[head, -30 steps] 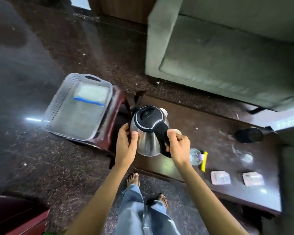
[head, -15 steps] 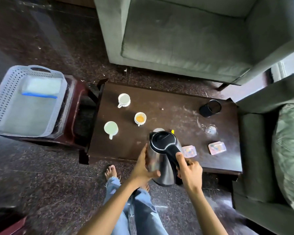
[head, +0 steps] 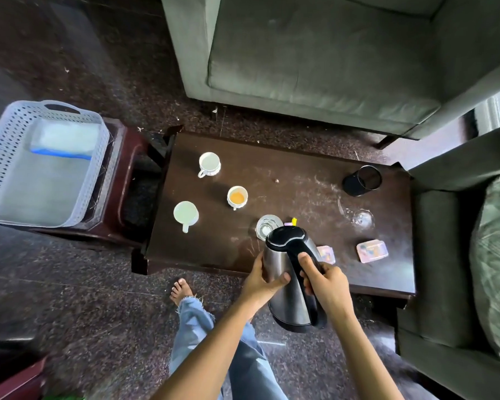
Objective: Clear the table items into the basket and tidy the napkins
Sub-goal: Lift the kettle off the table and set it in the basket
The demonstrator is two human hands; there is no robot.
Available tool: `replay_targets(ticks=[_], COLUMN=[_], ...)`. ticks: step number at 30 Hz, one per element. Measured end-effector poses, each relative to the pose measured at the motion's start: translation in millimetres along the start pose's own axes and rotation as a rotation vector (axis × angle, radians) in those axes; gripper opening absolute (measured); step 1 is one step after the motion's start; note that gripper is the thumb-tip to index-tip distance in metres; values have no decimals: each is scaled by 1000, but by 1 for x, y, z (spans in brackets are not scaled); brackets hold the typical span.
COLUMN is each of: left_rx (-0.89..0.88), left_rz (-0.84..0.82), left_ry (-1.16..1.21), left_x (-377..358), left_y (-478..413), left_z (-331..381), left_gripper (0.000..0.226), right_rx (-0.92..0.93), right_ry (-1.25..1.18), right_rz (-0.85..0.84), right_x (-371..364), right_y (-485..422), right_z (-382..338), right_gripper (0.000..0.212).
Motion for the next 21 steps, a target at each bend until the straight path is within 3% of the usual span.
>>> replay_targets(ticks=[5, 11, 21], left_rx=[51, 102, 107], left_rz=[60, 176, 214], left_ry=[-46, -102, -105], left_x=[-6, -14, -27], left_y=[-4, -4, 0], left_z=[4, 8, 23], left_gripper=[73, 93, 92], right_rx=[19, 32, 26], right_ry=[77, 103, 211], right_rz=[-82, -91, -69], right_x=[9, 19, 30], right_y=[-14, -24, -26], right_z=[-15, -37, -54], right_gripper=[53, 51, 49])
Point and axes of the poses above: each hand's wrist, its own y-axis away from the middle knuckle, its own x-axis out of the back of the hand, z = x × y, the point moved 2 cm from there along -y, towards the middle knuckle, and after that the axes turned 11 degrees about y, right-handed, at the moved point
